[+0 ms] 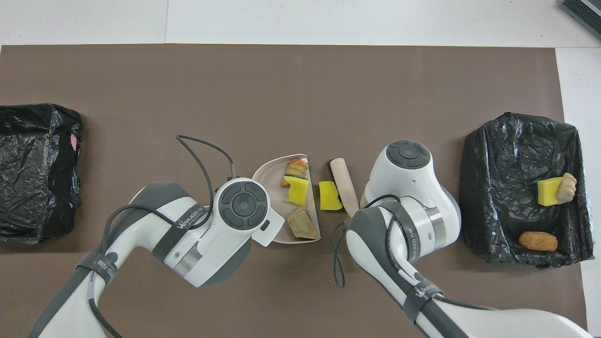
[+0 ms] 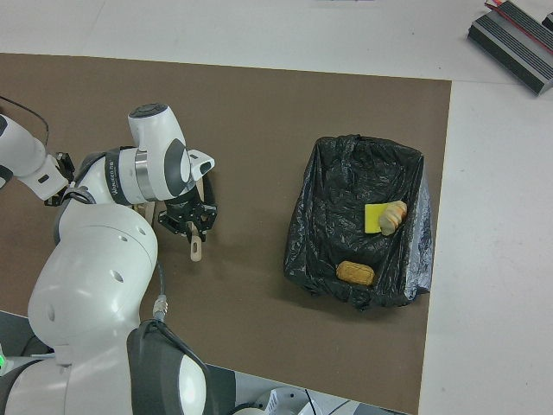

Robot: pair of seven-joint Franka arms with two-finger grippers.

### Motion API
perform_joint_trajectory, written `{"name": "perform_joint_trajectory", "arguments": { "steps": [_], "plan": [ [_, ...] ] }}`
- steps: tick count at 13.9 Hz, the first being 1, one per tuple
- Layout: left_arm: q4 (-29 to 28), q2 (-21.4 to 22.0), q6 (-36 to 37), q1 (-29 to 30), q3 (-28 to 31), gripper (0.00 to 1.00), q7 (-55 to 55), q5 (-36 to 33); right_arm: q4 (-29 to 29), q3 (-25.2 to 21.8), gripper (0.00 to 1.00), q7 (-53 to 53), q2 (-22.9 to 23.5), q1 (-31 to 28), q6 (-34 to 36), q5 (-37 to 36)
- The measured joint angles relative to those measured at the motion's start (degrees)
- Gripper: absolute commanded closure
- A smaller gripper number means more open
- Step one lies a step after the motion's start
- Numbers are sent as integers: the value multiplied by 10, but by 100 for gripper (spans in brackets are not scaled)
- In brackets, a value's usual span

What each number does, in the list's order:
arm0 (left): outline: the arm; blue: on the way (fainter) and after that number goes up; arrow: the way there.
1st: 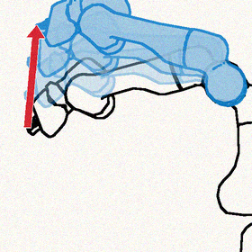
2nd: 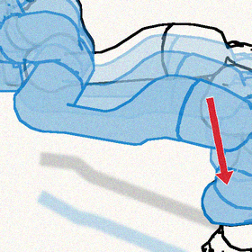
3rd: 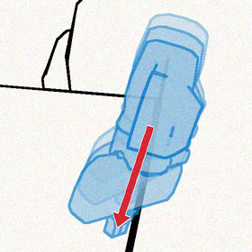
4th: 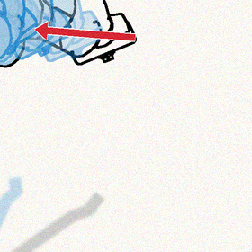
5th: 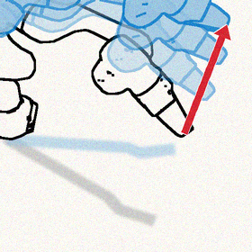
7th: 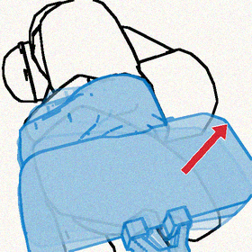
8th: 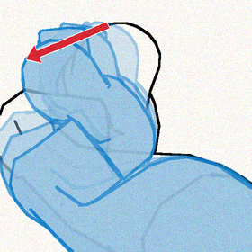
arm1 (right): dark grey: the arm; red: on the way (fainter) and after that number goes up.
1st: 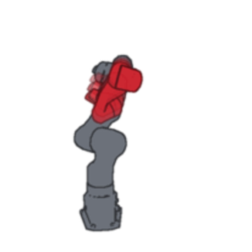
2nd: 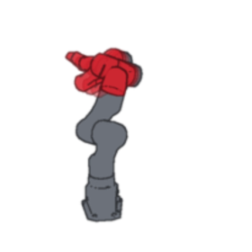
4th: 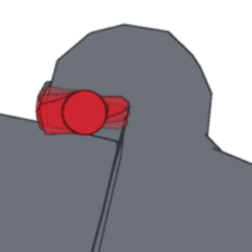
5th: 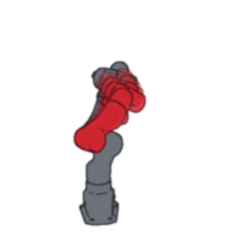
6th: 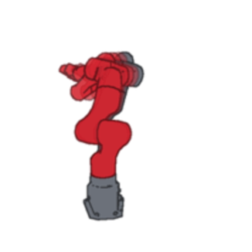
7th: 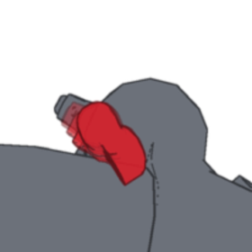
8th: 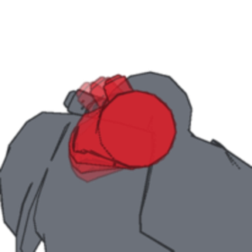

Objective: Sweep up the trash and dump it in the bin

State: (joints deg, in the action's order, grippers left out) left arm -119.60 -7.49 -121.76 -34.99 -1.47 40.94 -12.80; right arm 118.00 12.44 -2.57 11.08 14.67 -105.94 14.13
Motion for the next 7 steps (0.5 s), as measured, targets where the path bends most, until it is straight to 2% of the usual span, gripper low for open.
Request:
{"name": "perform_joint_trajectory", "arguments": {
  "steps": [2, 4, 7],
  "plan": [
    [-1, 0, 0, 6, 1, 100, 0, 0, 1, 1, 100, -11, -2, 41, -6, 79],
    [-4, 0, 0, 10, 0, 100, 0, 0, 1, 1, 100, -16, -5, 58, -7, 129],
    [-7, 0, 0, 14, 0, 100, -2, 0, 1, -7, 100, -16, -21, 50, 2, 134]
  ]
}}
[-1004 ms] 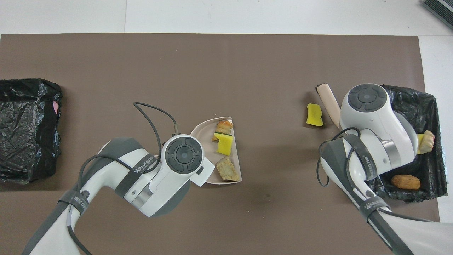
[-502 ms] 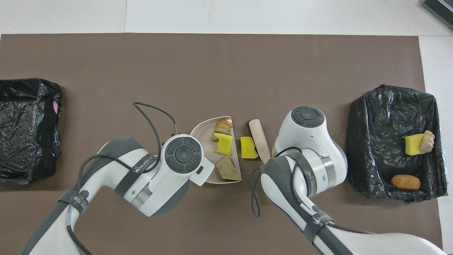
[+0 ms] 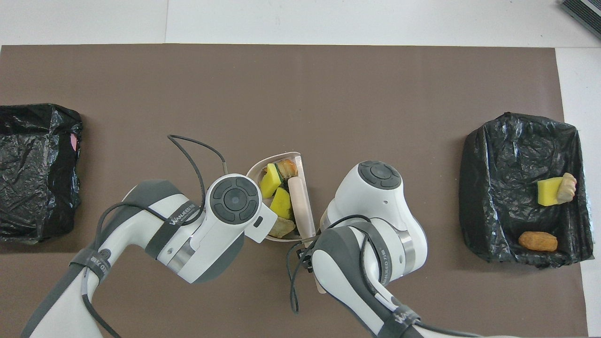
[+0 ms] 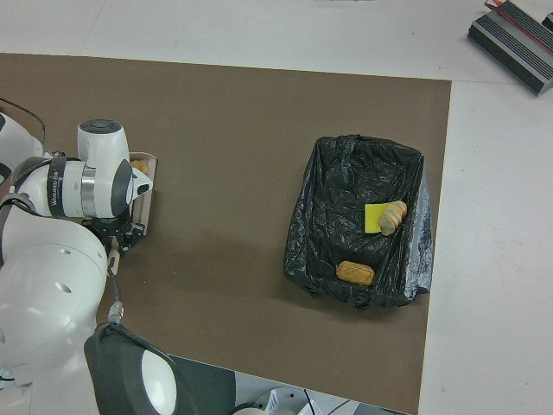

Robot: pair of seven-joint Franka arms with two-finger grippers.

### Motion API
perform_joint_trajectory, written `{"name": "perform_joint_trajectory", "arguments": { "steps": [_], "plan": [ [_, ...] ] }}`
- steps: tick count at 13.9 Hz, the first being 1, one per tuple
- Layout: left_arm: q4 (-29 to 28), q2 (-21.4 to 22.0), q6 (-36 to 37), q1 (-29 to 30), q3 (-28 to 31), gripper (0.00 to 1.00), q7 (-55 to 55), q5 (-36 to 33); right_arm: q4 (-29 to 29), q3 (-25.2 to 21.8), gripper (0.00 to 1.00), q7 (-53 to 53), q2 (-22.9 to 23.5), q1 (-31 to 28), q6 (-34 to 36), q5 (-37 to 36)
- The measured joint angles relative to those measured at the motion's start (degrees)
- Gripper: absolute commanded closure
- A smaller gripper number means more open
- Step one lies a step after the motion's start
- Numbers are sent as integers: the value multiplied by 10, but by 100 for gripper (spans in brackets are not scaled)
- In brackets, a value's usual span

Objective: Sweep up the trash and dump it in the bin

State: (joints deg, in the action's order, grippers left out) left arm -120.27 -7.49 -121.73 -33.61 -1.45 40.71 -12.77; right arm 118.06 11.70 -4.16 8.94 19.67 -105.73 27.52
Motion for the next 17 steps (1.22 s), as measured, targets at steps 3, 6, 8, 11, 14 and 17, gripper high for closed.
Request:
{"name": "perform_joint_trajectory", "arguments": {
  "steps": [3, 6, 8, 11, 14, 17],
  "plan": [
    [0, 0, 0, 20, 1, 100, 2, 0, -3, -6, 100, -33, -48, -27, 41, -51],
    [1, 1, -2, 42, 0, 100, 21, 0, -2, -6, 100, -96, -103, -38, 72, -118],
    [7, 4, -3, 63, 1, 100, 45, 0, 1, -6, 100, -107, -115, -49, 79, -151],
    [9, 10, -4, 78, 1, 100, 59, 0, 2, -6, 100, -107, -117, -62, 79, -172],
    [9, 10, -4, 78, -1, 100, 61, 0, 3, -6, 100, -108, -138, -83, 112, -174],
    [16, 11, -4, 88, 0, 100, 94, 18, 27, 1, 100, -129, -165, -75, 125, -162]
  ]
}}
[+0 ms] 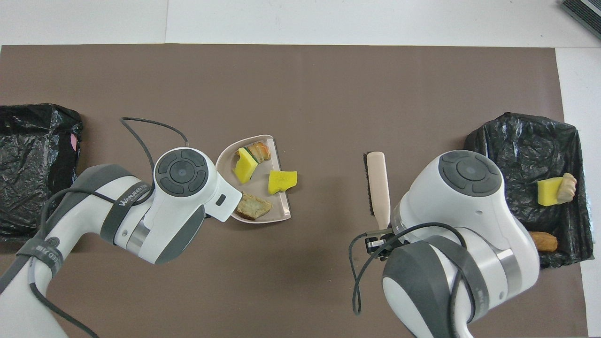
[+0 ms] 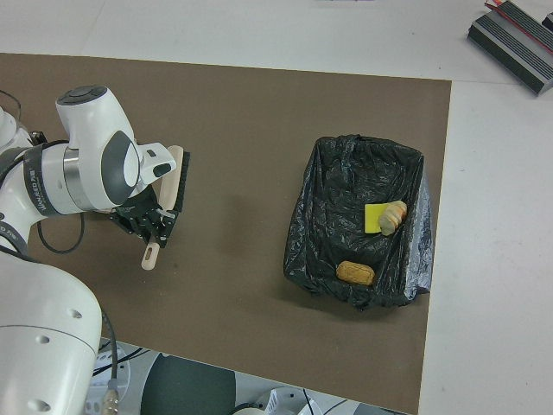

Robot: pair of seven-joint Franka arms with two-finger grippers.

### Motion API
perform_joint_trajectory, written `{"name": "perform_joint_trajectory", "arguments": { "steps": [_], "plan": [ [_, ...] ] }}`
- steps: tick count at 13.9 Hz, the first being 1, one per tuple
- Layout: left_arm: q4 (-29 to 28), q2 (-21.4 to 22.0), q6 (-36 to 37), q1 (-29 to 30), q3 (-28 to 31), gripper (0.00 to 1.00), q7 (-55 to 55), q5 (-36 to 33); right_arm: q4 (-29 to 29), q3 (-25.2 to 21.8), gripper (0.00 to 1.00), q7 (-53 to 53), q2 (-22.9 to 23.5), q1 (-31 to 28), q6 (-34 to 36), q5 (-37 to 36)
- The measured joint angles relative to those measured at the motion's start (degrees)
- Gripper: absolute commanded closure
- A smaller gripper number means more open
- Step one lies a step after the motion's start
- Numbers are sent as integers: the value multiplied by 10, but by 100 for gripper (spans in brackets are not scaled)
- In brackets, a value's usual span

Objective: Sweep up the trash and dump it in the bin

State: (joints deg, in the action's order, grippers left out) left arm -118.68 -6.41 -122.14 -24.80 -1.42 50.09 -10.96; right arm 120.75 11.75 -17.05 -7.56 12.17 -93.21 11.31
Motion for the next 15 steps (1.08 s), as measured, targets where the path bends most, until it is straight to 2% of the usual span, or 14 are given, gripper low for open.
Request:
{"name": "perform_joint_trajectory", "arguments": {
  "steps": [4, 7, 12, 15],
  "plan": [
    [9, 13, 0, 26, 1, 100, 67, 32, 44, 4, 100, -23, -24, 29, -8, 38],
    [0, 10, -1, 19, -8, 100, 73, 33, 62, 4, 100, -30, -20, 48, -51, 39],
    [-14, -5, -12, 14, -9, 100, 73, 34, 73, 5, 100, -41, 39, 71, -140, 41],
    [-21, -5, -19, 7, -9, 100, 73, 34, 42, 4, 100, -49, 106, 72, -176, 41]
  ]
}}
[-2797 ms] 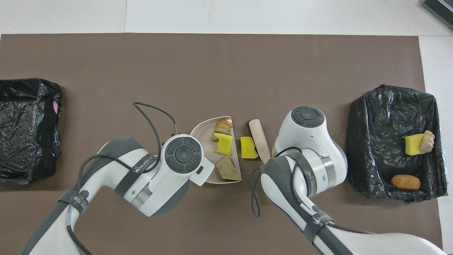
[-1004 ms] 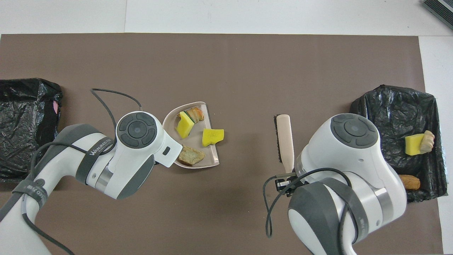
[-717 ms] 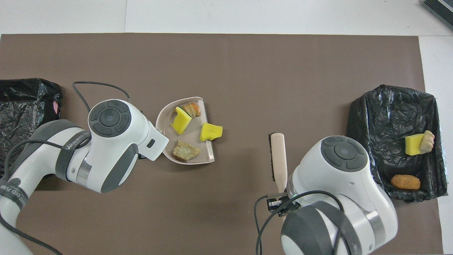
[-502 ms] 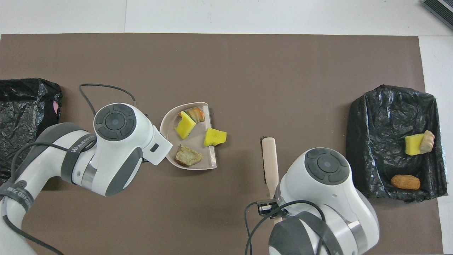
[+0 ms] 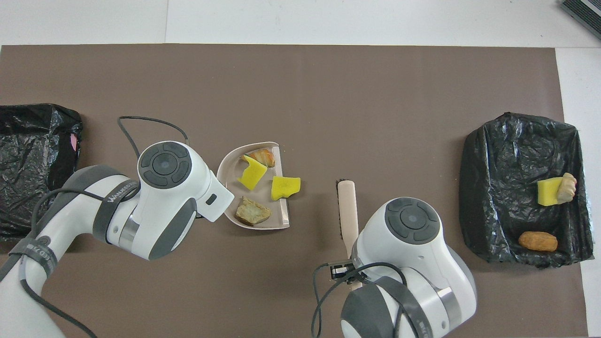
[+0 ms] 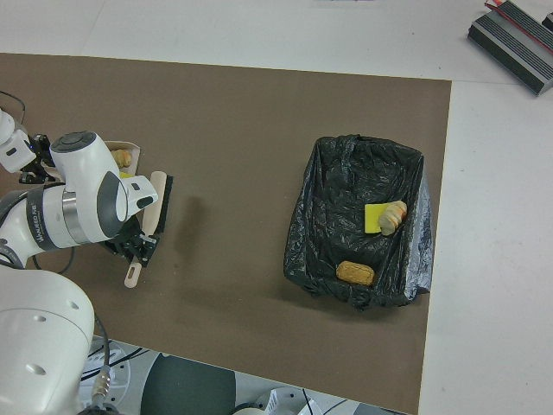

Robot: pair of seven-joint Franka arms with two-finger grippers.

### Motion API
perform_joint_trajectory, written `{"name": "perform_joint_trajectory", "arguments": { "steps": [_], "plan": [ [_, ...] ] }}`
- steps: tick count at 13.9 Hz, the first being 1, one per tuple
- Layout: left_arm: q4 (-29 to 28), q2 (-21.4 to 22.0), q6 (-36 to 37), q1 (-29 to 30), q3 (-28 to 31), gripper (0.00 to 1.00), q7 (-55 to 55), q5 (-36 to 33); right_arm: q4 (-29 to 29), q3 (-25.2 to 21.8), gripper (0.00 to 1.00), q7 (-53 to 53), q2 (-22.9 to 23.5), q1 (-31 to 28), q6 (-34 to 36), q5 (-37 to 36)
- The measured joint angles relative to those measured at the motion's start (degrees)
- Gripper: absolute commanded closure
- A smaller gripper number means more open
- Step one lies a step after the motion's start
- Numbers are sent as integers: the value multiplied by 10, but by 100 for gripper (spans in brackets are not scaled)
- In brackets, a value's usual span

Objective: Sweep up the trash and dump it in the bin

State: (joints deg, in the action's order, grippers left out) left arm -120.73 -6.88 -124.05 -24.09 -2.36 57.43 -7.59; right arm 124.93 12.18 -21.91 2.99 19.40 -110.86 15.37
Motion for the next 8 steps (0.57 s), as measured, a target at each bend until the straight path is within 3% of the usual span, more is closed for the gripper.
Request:
{"name": "perform_joint_trajectory", "arguments": {
  "steps": [4, 8],
  "plan": [
    [-3, 0, -13, -36, -1, 100, -3, 0, -104, 1, 100, -31, 115, 34, 0, 32],
    [-3, 0, -13, -39, 4, 100, -2, 0, -138, 2, 100, -51, 135, 68, 10, 90]
  ]
}}
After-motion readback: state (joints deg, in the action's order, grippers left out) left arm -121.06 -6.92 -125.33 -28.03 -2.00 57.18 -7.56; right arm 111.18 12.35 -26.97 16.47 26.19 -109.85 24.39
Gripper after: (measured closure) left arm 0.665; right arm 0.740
